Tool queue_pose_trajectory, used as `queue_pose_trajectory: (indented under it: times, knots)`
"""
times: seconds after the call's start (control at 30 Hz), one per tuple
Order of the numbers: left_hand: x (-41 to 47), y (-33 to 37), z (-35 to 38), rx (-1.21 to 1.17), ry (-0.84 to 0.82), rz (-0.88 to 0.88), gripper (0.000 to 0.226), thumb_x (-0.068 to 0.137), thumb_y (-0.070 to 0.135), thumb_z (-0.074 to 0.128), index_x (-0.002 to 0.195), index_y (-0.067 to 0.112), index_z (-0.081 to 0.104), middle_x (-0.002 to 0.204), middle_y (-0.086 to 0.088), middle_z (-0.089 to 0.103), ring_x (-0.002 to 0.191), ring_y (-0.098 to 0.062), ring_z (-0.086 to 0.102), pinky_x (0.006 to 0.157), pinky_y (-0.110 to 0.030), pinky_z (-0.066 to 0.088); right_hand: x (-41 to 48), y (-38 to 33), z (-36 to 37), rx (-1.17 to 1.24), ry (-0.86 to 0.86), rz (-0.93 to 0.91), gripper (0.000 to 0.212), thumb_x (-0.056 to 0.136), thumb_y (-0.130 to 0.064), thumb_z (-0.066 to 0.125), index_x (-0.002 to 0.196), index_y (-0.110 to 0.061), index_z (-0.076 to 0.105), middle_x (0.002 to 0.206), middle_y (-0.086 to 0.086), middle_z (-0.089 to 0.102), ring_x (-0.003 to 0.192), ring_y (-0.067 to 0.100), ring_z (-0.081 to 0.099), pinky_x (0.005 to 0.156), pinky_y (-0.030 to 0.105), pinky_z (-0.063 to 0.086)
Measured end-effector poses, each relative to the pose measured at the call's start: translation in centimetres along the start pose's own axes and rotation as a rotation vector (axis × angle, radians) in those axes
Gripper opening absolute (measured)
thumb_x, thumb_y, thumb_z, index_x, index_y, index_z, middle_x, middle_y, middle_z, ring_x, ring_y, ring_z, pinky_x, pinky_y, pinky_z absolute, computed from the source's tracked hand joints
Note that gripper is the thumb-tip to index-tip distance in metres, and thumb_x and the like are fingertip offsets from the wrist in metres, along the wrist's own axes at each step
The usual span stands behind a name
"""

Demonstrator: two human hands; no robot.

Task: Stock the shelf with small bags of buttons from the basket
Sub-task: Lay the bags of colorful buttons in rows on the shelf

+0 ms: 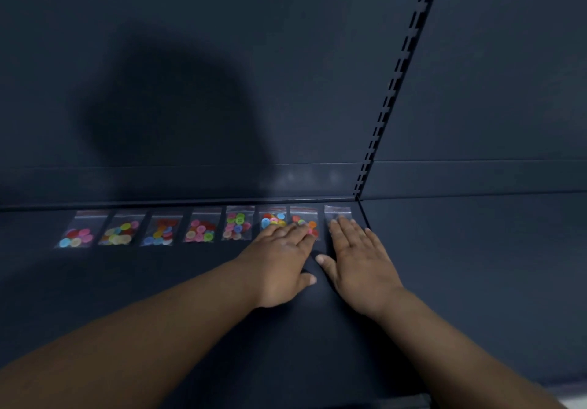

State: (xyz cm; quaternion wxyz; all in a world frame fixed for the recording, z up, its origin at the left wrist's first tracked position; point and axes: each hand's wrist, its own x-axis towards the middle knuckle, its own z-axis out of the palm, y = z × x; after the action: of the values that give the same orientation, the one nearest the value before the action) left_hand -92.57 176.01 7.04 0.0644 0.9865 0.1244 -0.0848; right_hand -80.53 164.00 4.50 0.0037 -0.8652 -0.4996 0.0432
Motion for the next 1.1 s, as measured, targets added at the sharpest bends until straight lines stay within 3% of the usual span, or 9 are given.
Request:
queue_pose_trajectory:
  times: [0.13,0.33,0.43,0.53,0.8,0.93,1.03,1.1]
  knots:
    - [-0.1,0.2,-0.2,-0.020,0.009,-0.004,0.077,0.093,0.053,0.039,0.151,0.017,0.004,0.160,-0.003,-0.003,0.147,-0.017,-0.003,0.116,-0.033,-0.005,0.1,0.0,-0.2,-0.013,-0.003,-0.007,0.108,0.063,-0.074,-0.026,0.150,-0.015,-0.003,0.159,0.002,-0.003,0.146,0.016,-0.004,0.115,0.033,-0.008]
    - [-0.8,-0.3,-0.6,-0.040,0.057,-0.021,0.077,0.094,0.052,0.039,0.152,0.017,0.002,0.160,-0.003,-0.005,0.146,-0.017,-0.006,0.116,-0.032,-0.007,-0.1,-0.4,-0.8,0.016,0.023,-0.010,0.096,0.068,-0.064,-0.015,0.150,-0.017,0.000,0.159,0.001,-0.002,0.146,0.015,-0.004,0.114,0.035,-0.010]
    - [-1.4,-0.9,-0.8,-0.038,0.075,-0.049,0.076,0.094,0.052,0.039,0.151,0.017,0.003,0.160,-0.004,-0.003,0.147,-0.019,-0.003,0.116,-0.032,-0.005,0.0,-0.9,-1.5,0.030,0.033,-0.024,0.075,0.090,-0.061,0.007,0.150,-0.018,0.002,0.159,0.000,-0.001,0.146,0.016,-0.004,0.114,0.035,-0.010]
    - [-2.1,-1.5,-1.0,-0.049,0.085,-0.089,0.075,0.094,0.051,0.039,0.152,0.017,0.004,0.160,-0.005,-0.002,0.147,-0.019,-0.002,0.116,-0.032,-0.004,0.1,-1.6,-2.1,0.054,0.042,-0.044,0.064,0.097,-0.051,0.021,0.150,-0.019,0.004,0.159,0.001,0.001,0.146,0.016,-0.004,0.116,0.037,-0.010]
    - [-4.7,-3.7,-0.2,-0.038,0.087,-0.204,0.074,0.094,0.052,0.038,0.151,0.017,0.007,0.160,-0.003,0.002,0.146,-0.018,0.002,0.119,-0.036,0.002,0.3,-5.0,-2.1,0.084,0.094,-0.202,0.063,0.096,-0.050,0.021,0.150,-0.019,0.010,0.159,0.001,0.009,0.146,0.016,0.001,0.114,0.031,-0.010]
    - [-6.9,-5.1,0.3,-0.052,0.075,-0.267,0.075,0.094,0.053,0.036,0.151,0.017,0.003,0.160,-0.001,-0.001,0.147,-0.017,0.000,0.117,-0.034,-0.002,0.6,-7.4,-1.6,0.063,0.086,-0.298,0.068,0.092,-0.054,0.011,0.150,-0.019,0.011,0.159,0.002,0.010,0.146,0.018,0.004,0.110,0.028,-0.014]
    - [-9.0,-6.5,0.6,-0.054,0.071,-0.330,0.075,0.094,0.053,0.036,0.152,0.018,0.003,0.160,-0.002,-0.001,0.147,-0.018,0.001,0.119,-0.034,0.001,0.9,-9.5,-1.4,0.062,0.058,-0.356,0.060,0.098,-0.046,0.024,0.150,-0.019,0.011,0.159,0.002,0.008,0.146,0.017,0.002,0.111,0.028,-0.014]
    - [-10.3,-7.5,0.8,-0.045,0.067,-0.364,0.075,0.094,0.054,0.035,0.151,0.017,0.003,0.160,-0.002,-0.001,0.147,-0.018,0.001,0.119,-0.035,0.003,1.0,-11.0,-1.3,0.046,0.053,-0.395,0.062,0.096,-0.048,0.020,0.150,-0.019,0.011,0.159,0.002,0.009,0.146,0.017,0.002,0.111,0.029,-0.013]
